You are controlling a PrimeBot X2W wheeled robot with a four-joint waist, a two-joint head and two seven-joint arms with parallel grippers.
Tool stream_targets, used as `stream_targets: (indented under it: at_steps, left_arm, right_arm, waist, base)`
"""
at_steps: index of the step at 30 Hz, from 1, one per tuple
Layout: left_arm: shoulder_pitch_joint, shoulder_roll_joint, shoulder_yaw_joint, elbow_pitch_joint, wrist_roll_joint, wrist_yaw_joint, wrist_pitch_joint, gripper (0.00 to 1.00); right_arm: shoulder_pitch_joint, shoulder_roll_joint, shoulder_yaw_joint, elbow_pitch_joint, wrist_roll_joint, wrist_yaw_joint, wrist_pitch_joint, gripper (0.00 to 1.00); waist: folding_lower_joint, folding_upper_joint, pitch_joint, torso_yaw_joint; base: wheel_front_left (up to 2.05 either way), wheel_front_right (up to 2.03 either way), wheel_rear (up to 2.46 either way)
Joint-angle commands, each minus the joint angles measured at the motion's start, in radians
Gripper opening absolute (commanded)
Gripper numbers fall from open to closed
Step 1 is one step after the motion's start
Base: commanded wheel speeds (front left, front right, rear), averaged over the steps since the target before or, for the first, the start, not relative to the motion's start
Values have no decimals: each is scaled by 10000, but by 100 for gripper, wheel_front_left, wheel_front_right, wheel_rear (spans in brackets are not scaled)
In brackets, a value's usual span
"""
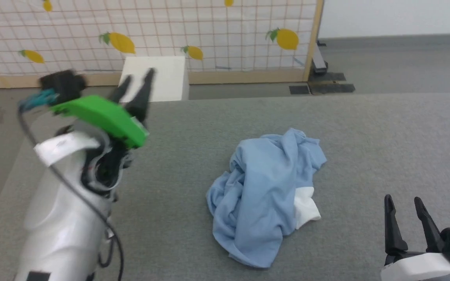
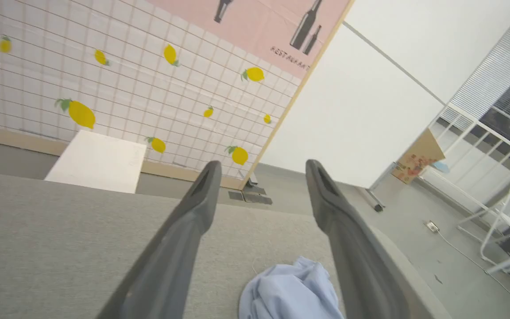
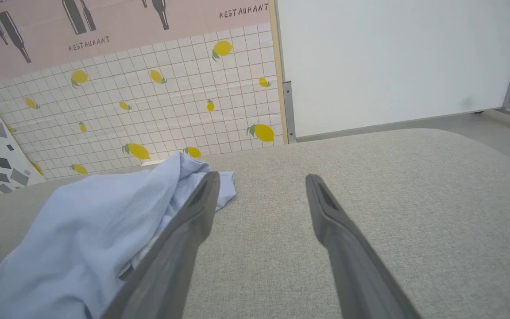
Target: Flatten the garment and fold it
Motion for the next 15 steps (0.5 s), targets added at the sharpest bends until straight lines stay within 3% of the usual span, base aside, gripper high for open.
stream_targets:
  at_steps: [1, 9, 15]
  left_arm:
    - [421, 243, 168, -75, 271, 110, -488, 100]
    - [2271, 1507, 315, -646, 2176, 324, -3231, 100]
    - [3617, 1843, 126, -1037, 2867, 386, -3732, 100]
  right_arm:
    - [120, 5, -38, -65, -64, -15, 56, 100]
    - [182, 5, -78, -261, -120, -15, 185, 100]
    - [178, 5, -97, -361, -97, -15, 169, 100]
  waist:
    - [0, 36, -304, 406]
    - [0, 36, -323, 740]
    - [0, 36, -183, 748]
  base:
    - [0, 0, 0]
    - [0, 0, 0]
    - [0, 0, 0]
